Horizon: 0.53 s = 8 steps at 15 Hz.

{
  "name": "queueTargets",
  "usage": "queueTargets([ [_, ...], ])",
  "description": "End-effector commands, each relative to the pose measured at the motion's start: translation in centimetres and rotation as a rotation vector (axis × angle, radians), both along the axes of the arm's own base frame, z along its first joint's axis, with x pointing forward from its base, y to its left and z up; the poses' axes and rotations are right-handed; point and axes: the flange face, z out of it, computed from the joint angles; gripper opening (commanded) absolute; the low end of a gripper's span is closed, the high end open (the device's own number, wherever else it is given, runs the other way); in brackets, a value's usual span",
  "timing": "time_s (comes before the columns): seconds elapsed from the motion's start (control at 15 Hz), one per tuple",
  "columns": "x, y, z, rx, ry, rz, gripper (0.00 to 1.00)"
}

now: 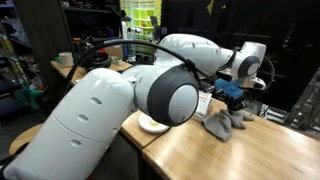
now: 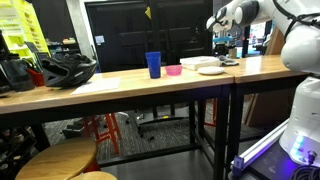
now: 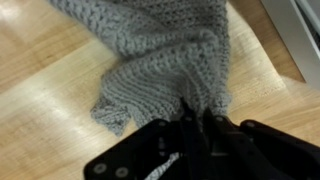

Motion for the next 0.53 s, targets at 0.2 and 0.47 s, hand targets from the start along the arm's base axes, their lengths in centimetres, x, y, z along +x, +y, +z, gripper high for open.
queueTargets([
  [0.2,-2.2,1.8,-1.8,0.058,0.019,-0.014,0.02],
  [0.47,-4.1,3.5,-2.1,0.067,0.008,-0.015,0.02],
])
